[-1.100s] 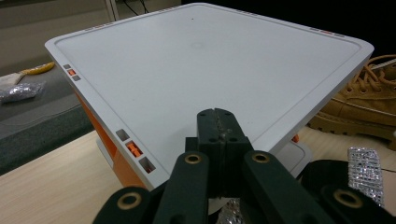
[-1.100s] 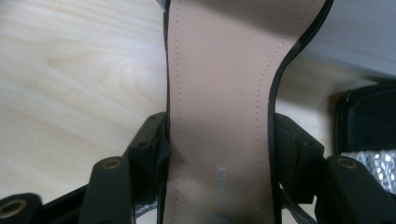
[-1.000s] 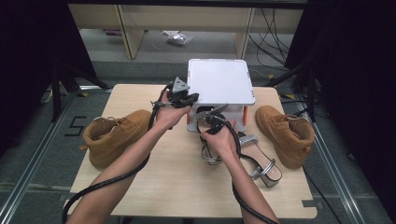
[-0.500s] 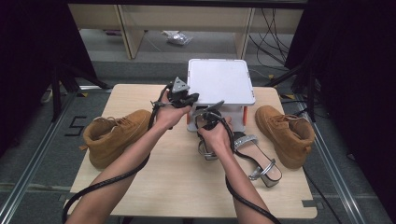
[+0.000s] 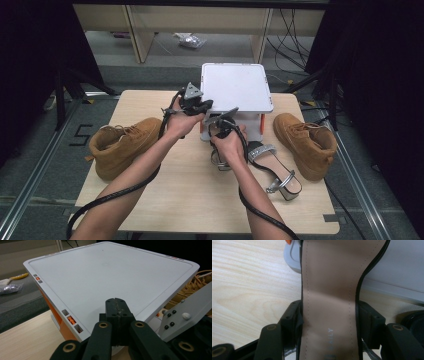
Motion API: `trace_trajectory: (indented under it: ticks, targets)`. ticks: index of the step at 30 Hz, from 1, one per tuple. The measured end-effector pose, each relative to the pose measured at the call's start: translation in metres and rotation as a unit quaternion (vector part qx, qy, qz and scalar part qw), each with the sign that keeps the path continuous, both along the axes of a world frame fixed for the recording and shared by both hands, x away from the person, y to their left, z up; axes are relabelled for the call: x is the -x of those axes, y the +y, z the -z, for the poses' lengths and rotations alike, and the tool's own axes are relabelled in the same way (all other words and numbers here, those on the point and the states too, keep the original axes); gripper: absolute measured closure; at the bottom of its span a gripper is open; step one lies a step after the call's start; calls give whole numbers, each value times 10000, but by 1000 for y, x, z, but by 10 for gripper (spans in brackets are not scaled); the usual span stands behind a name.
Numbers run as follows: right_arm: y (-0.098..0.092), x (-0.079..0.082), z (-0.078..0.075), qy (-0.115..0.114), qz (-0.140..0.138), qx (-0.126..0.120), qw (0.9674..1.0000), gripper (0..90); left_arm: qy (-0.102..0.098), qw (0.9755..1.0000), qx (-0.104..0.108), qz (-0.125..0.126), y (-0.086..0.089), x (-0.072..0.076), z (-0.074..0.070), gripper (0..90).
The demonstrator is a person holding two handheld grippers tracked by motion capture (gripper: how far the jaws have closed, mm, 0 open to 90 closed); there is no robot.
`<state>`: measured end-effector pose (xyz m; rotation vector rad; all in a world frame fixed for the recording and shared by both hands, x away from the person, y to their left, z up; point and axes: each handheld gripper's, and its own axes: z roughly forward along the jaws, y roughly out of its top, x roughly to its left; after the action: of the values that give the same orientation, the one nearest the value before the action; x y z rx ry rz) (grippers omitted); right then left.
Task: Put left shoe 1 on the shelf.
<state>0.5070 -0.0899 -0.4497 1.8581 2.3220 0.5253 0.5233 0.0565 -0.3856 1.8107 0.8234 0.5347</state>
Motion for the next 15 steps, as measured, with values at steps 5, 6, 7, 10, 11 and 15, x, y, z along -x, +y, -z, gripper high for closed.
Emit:
trace_trajectory:
  ticks: [5, 6, 7, 10, 11, 15]
  targets:
    - [1, -1, 2, 22, -20, 25, 10000, 436, -11, 10000, -13, 8, 0, 0, 0, 899]
    - [2, -2, 4, 12, -10, 47, 10000, 436, -7, 10000, -6, 6, 0, 0, 0, 899]
    - [2, -2, 5, 112, -70, 103, 9999, 436, 0, 10000, 3, 0, 0, 0, 0, 899]
    - [2, -4, 6, 150, -176, 192, 9995, 435, 18, 10000, 26, 10, 0, -1, 0, 899]
    - [2, -4, 6, 150, -176, 192, 9995, 435, 18, 10000, 26, 10, 0, -1, 0, 899]
    - [5, -6, 9, 111, -27, 159, 9998, 434, 26, 10000, 22, 2, 0, 0, 0, 899]
